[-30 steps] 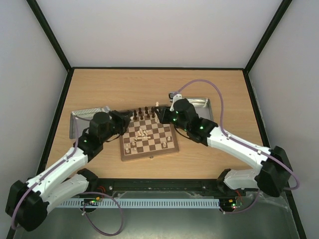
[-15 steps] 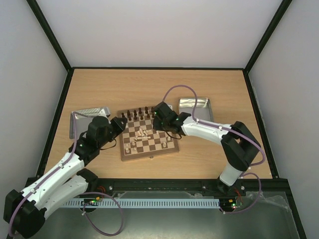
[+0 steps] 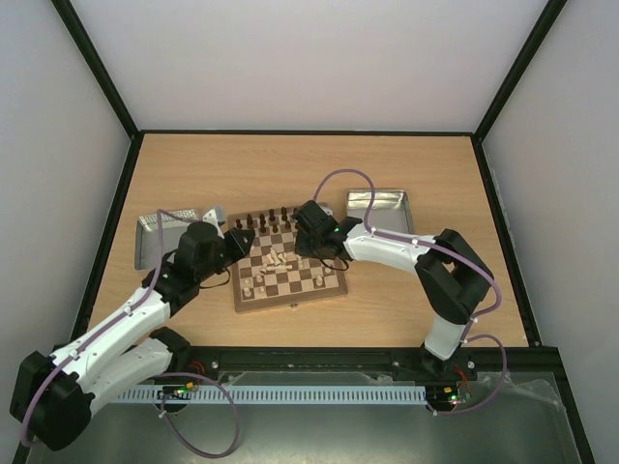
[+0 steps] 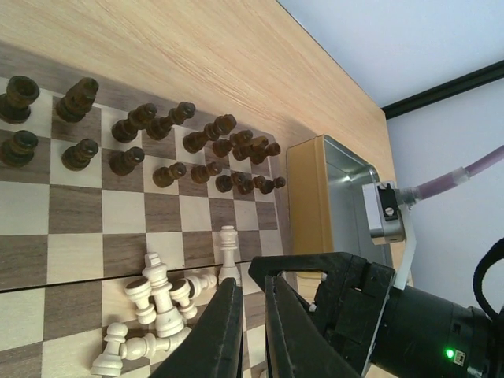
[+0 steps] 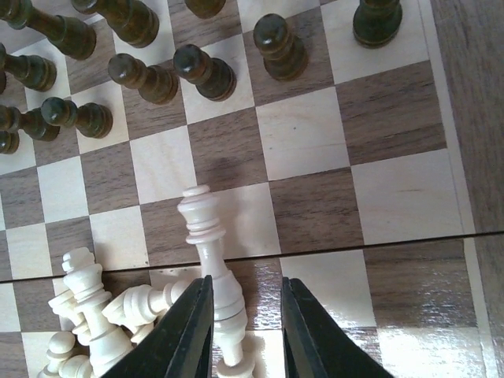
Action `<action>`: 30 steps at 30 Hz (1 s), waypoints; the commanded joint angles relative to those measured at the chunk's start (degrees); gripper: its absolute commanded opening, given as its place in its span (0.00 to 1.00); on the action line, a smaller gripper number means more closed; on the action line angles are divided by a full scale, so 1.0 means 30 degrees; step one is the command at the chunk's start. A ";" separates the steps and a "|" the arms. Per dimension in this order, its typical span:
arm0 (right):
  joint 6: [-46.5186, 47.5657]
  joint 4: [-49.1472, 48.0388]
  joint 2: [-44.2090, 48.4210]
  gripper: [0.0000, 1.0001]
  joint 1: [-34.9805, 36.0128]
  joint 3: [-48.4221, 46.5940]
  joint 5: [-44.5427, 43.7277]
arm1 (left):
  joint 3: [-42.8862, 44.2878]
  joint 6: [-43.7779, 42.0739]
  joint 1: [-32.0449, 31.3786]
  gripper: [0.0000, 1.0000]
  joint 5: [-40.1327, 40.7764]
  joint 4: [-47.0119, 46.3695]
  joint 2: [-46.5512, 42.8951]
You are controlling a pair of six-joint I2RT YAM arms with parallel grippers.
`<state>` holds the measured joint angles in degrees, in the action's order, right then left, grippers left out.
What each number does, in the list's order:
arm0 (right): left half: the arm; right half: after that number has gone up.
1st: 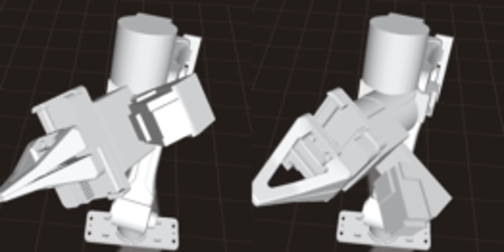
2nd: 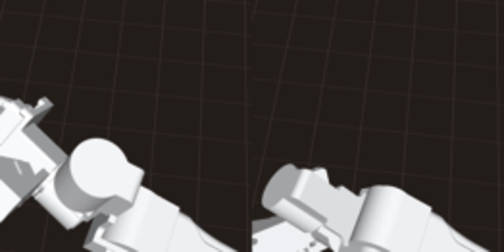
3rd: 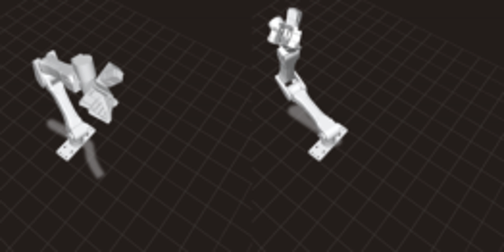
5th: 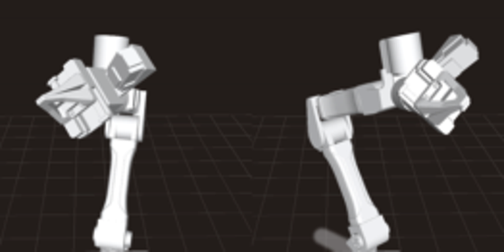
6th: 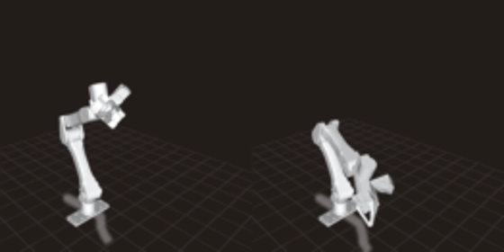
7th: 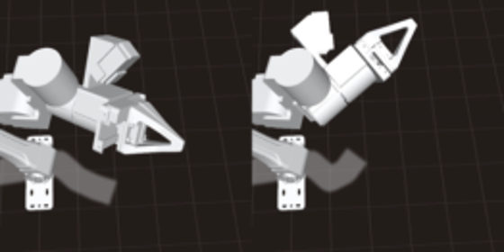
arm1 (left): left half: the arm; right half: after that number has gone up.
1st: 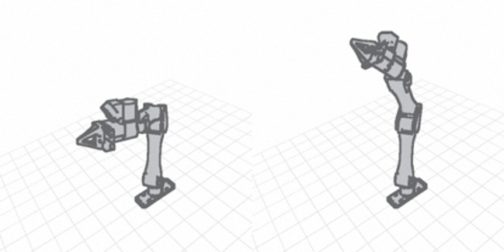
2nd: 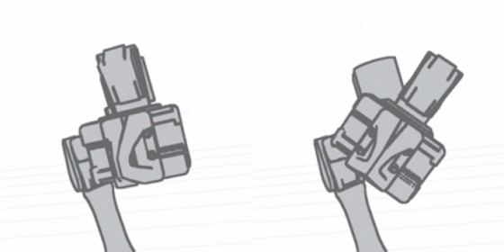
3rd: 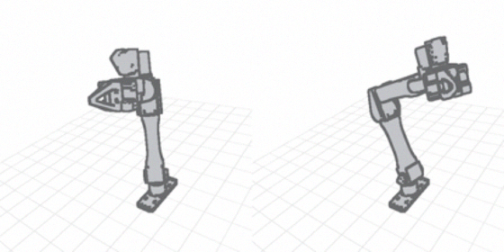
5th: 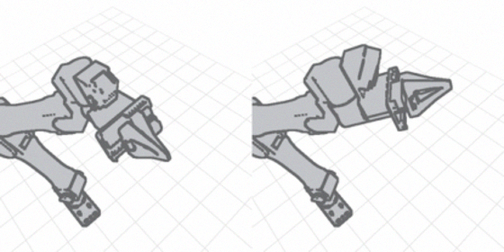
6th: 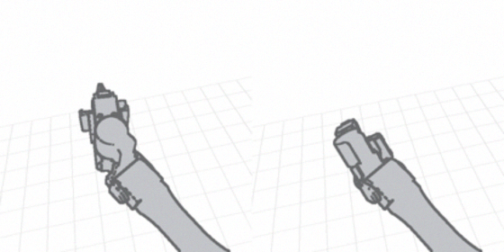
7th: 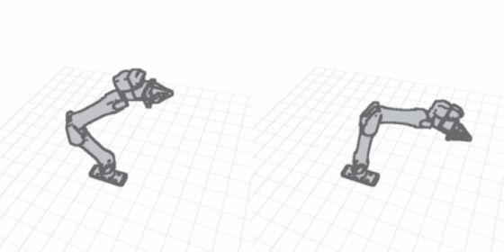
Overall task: Set up the chess pieces on the board
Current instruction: Place the chess piece on the chessboard.
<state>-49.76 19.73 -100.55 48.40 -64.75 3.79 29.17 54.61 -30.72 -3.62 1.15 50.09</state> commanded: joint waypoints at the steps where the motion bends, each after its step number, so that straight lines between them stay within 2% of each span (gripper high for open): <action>1: -0.0379 0.0561 0.0985 0.24 0.0037 -0.0365 -0.0566 | 0.0242 -0.0478 0.0059 0.03 -0.0489 -0.0768 0.0161; 6: 0.1583 -0.1675 0.3632 0.29 0.0038 0.0860 0.0857 | 0.0493 -0.0174 0.0043 0.03 -0.1728 -0.1310 0.0460; 10: 0.5009 -0.5380 0.6321 0.39 0.0060 0.3346 0.5916 | 0.1010 0.0629 0.0026 0.03 -0.3348 -0.1687 0.0681; 12: 0.5757 -0.7257 0.7701 0.45 0.0067 0.4513 0.8021 | 0.1287 0.1377 0.0032 0.03 -0.4016 -0.1787 0.0804; 17: 0.6645 -0.9368 0.9302 0.51 0.0347 0.5796 1.1235 | 0.2104 0.4248 0.0060 0.03 -0.5953 -0.1966 0.1472; 21: 0.7997 -0.8826 0.9406 0.54 0.0966 0.5333 1.1617 | 0.2357 0.6033 0.0061 0.03 -0.7305 -0.2564 0.2096; 24: 0.8338 -0.8494 0.9404 0.54 0.1143 0.4830 1.0738 | 0.2664 0.6324 0.0048 0.04 -0.7757 -0.2536 0.2392; 30: 0.8571 -0.7868 0.8853 0.49 0.1164 0.3958 0.9337 | 0.2874 0.6587 0.0042 0.04 -0.8347 -0.2538 0.2483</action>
<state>-26.15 -3.86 -73.52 51.77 -49.58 34.35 35.83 72.51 -30.72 -25.52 -5.43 57.54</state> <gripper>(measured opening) 0.503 0.070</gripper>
